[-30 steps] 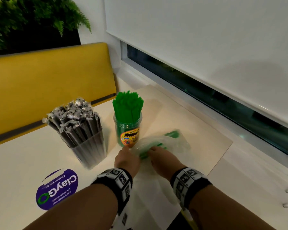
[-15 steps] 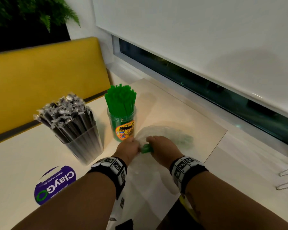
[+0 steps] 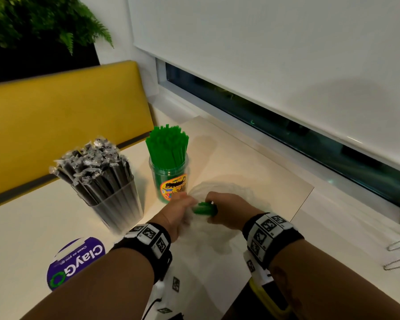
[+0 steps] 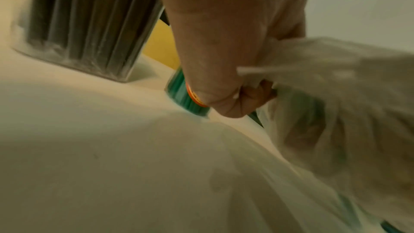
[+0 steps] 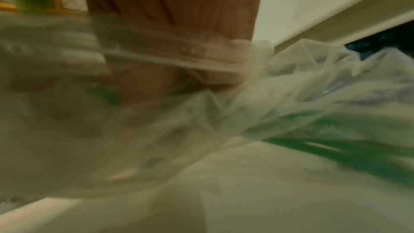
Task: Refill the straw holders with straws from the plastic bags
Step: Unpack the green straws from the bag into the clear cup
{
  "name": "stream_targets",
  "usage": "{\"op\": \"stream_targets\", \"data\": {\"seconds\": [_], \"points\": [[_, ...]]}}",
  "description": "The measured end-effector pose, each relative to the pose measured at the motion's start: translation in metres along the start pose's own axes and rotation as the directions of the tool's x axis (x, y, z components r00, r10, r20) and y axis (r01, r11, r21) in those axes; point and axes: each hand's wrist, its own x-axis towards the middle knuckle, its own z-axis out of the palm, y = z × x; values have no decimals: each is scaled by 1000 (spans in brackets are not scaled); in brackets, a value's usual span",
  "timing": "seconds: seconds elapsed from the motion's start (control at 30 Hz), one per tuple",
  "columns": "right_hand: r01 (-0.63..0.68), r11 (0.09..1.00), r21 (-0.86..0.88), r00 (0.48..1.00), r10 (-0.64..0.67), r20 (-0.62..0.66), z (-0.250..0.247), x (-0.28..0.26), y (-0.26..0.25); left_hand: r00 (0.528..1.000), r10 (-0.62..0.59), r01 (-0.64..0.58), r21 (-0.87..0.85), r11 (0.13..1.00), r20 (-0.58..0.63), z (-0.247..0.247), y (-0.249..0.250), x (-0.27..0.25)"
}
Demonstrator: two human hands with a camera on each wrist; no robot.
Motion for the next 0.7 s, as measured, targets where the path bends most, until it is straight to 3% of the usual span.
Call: {"op": "stream_targets", "data": {"seconds": [0.1,0.17,0.27,0.37,0.47,0.6,0.7], "points": [[-21,996,-89,995,12,-95,-7,4,0,997,24,-35,173,984,67,-8,4,-5],[-33,997,-72,994,25,-110,-8,4,2,995,32,-50,190,980,94,-15,5,-3],[15,999,39,999,-13,-42,-9,-1,2,994,64,-81,222,972,84,-18,4,0],[70,984,161,994,-82,65,-13,-7,-2,999,28,-30,157,987,20,-16,5,1],[20,972,233,990,-53,134,-14,-6,-7,1000,-17,17,56,998,-12,-11,7,1],[3,992,126,975,-30,218,-21,-3,-12,998,61,-59,90,994,-24,-2,11,1],[-2,995,104,985,-16,171,-24,-3,-8,987,157,-144,213,966,-43,4,8,1]]}}
